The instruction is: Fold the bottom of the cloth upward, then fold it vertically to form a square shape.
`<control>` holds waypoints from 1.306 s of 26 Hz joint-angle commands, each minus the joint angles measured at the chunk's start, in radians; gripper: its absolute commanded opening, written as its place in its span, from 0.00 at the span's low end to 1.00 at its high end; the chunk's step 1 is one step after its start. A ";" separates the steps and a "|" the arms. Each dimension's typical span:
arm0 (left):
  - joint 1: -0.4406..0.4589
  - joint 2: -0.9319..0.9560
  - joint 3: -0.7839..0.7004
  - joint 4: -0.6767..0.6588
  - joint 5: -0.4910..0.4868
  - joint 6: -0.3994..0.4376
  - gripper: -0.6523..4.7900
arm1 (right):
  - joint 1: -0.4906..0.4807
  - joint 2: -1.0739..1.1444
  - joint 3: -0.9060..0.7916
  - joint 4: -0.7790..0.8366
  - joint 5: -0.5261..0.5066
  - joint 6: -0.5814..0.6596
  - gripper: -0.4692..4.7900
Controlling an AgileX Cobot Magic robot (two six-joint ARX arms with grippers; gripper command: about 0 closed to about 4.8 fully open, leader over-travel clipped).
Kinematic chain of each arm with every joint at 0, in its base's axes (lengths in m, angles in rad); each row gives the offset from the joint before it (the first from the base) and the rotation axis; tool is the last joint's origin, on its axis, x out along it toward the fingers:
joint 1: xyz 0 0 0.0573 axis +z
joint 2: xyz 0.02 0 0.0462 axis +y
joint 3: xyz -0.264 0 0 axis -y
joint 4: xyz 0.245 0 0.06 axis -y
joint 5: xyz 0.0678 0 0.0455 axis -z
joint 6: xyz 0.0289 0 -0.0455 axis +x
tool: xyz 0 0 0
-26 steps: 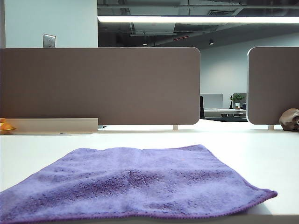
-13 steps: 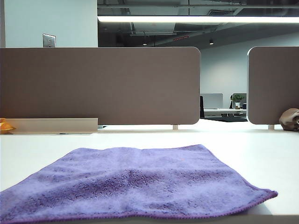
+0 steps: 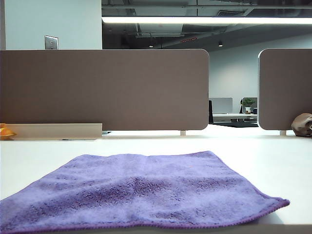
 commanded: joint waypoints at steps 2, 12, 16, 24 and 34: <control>0.001 0.166 0.003 -0.005 0.000 0.053 0.11 | 0.000 0.175 0.037 -0.017 -0.001 -0.029 0.17; -0.006 0.353 -0.101 0.010 0.014 0.113 0.12 | 0.003 0.487 0.036 0.034 -0.002 -0.029 0.27; -0.007 0.356 -0.238 0.027 0.077 0.112 0.19 | 0.082 0.570 0.036 0.082 -0.002 -0.023 0.31; -0.030 0.357 -0.329 0.072 0.110 0.050 0.19 | 0.270 0.697 0.035 0.196 0.085 0.054 0.31; -0.114 0.362 -0.329 0.185 0.120 -0.116 0.19 | 0.325 0.871 0.035 0.263 0.114 0.080 0.41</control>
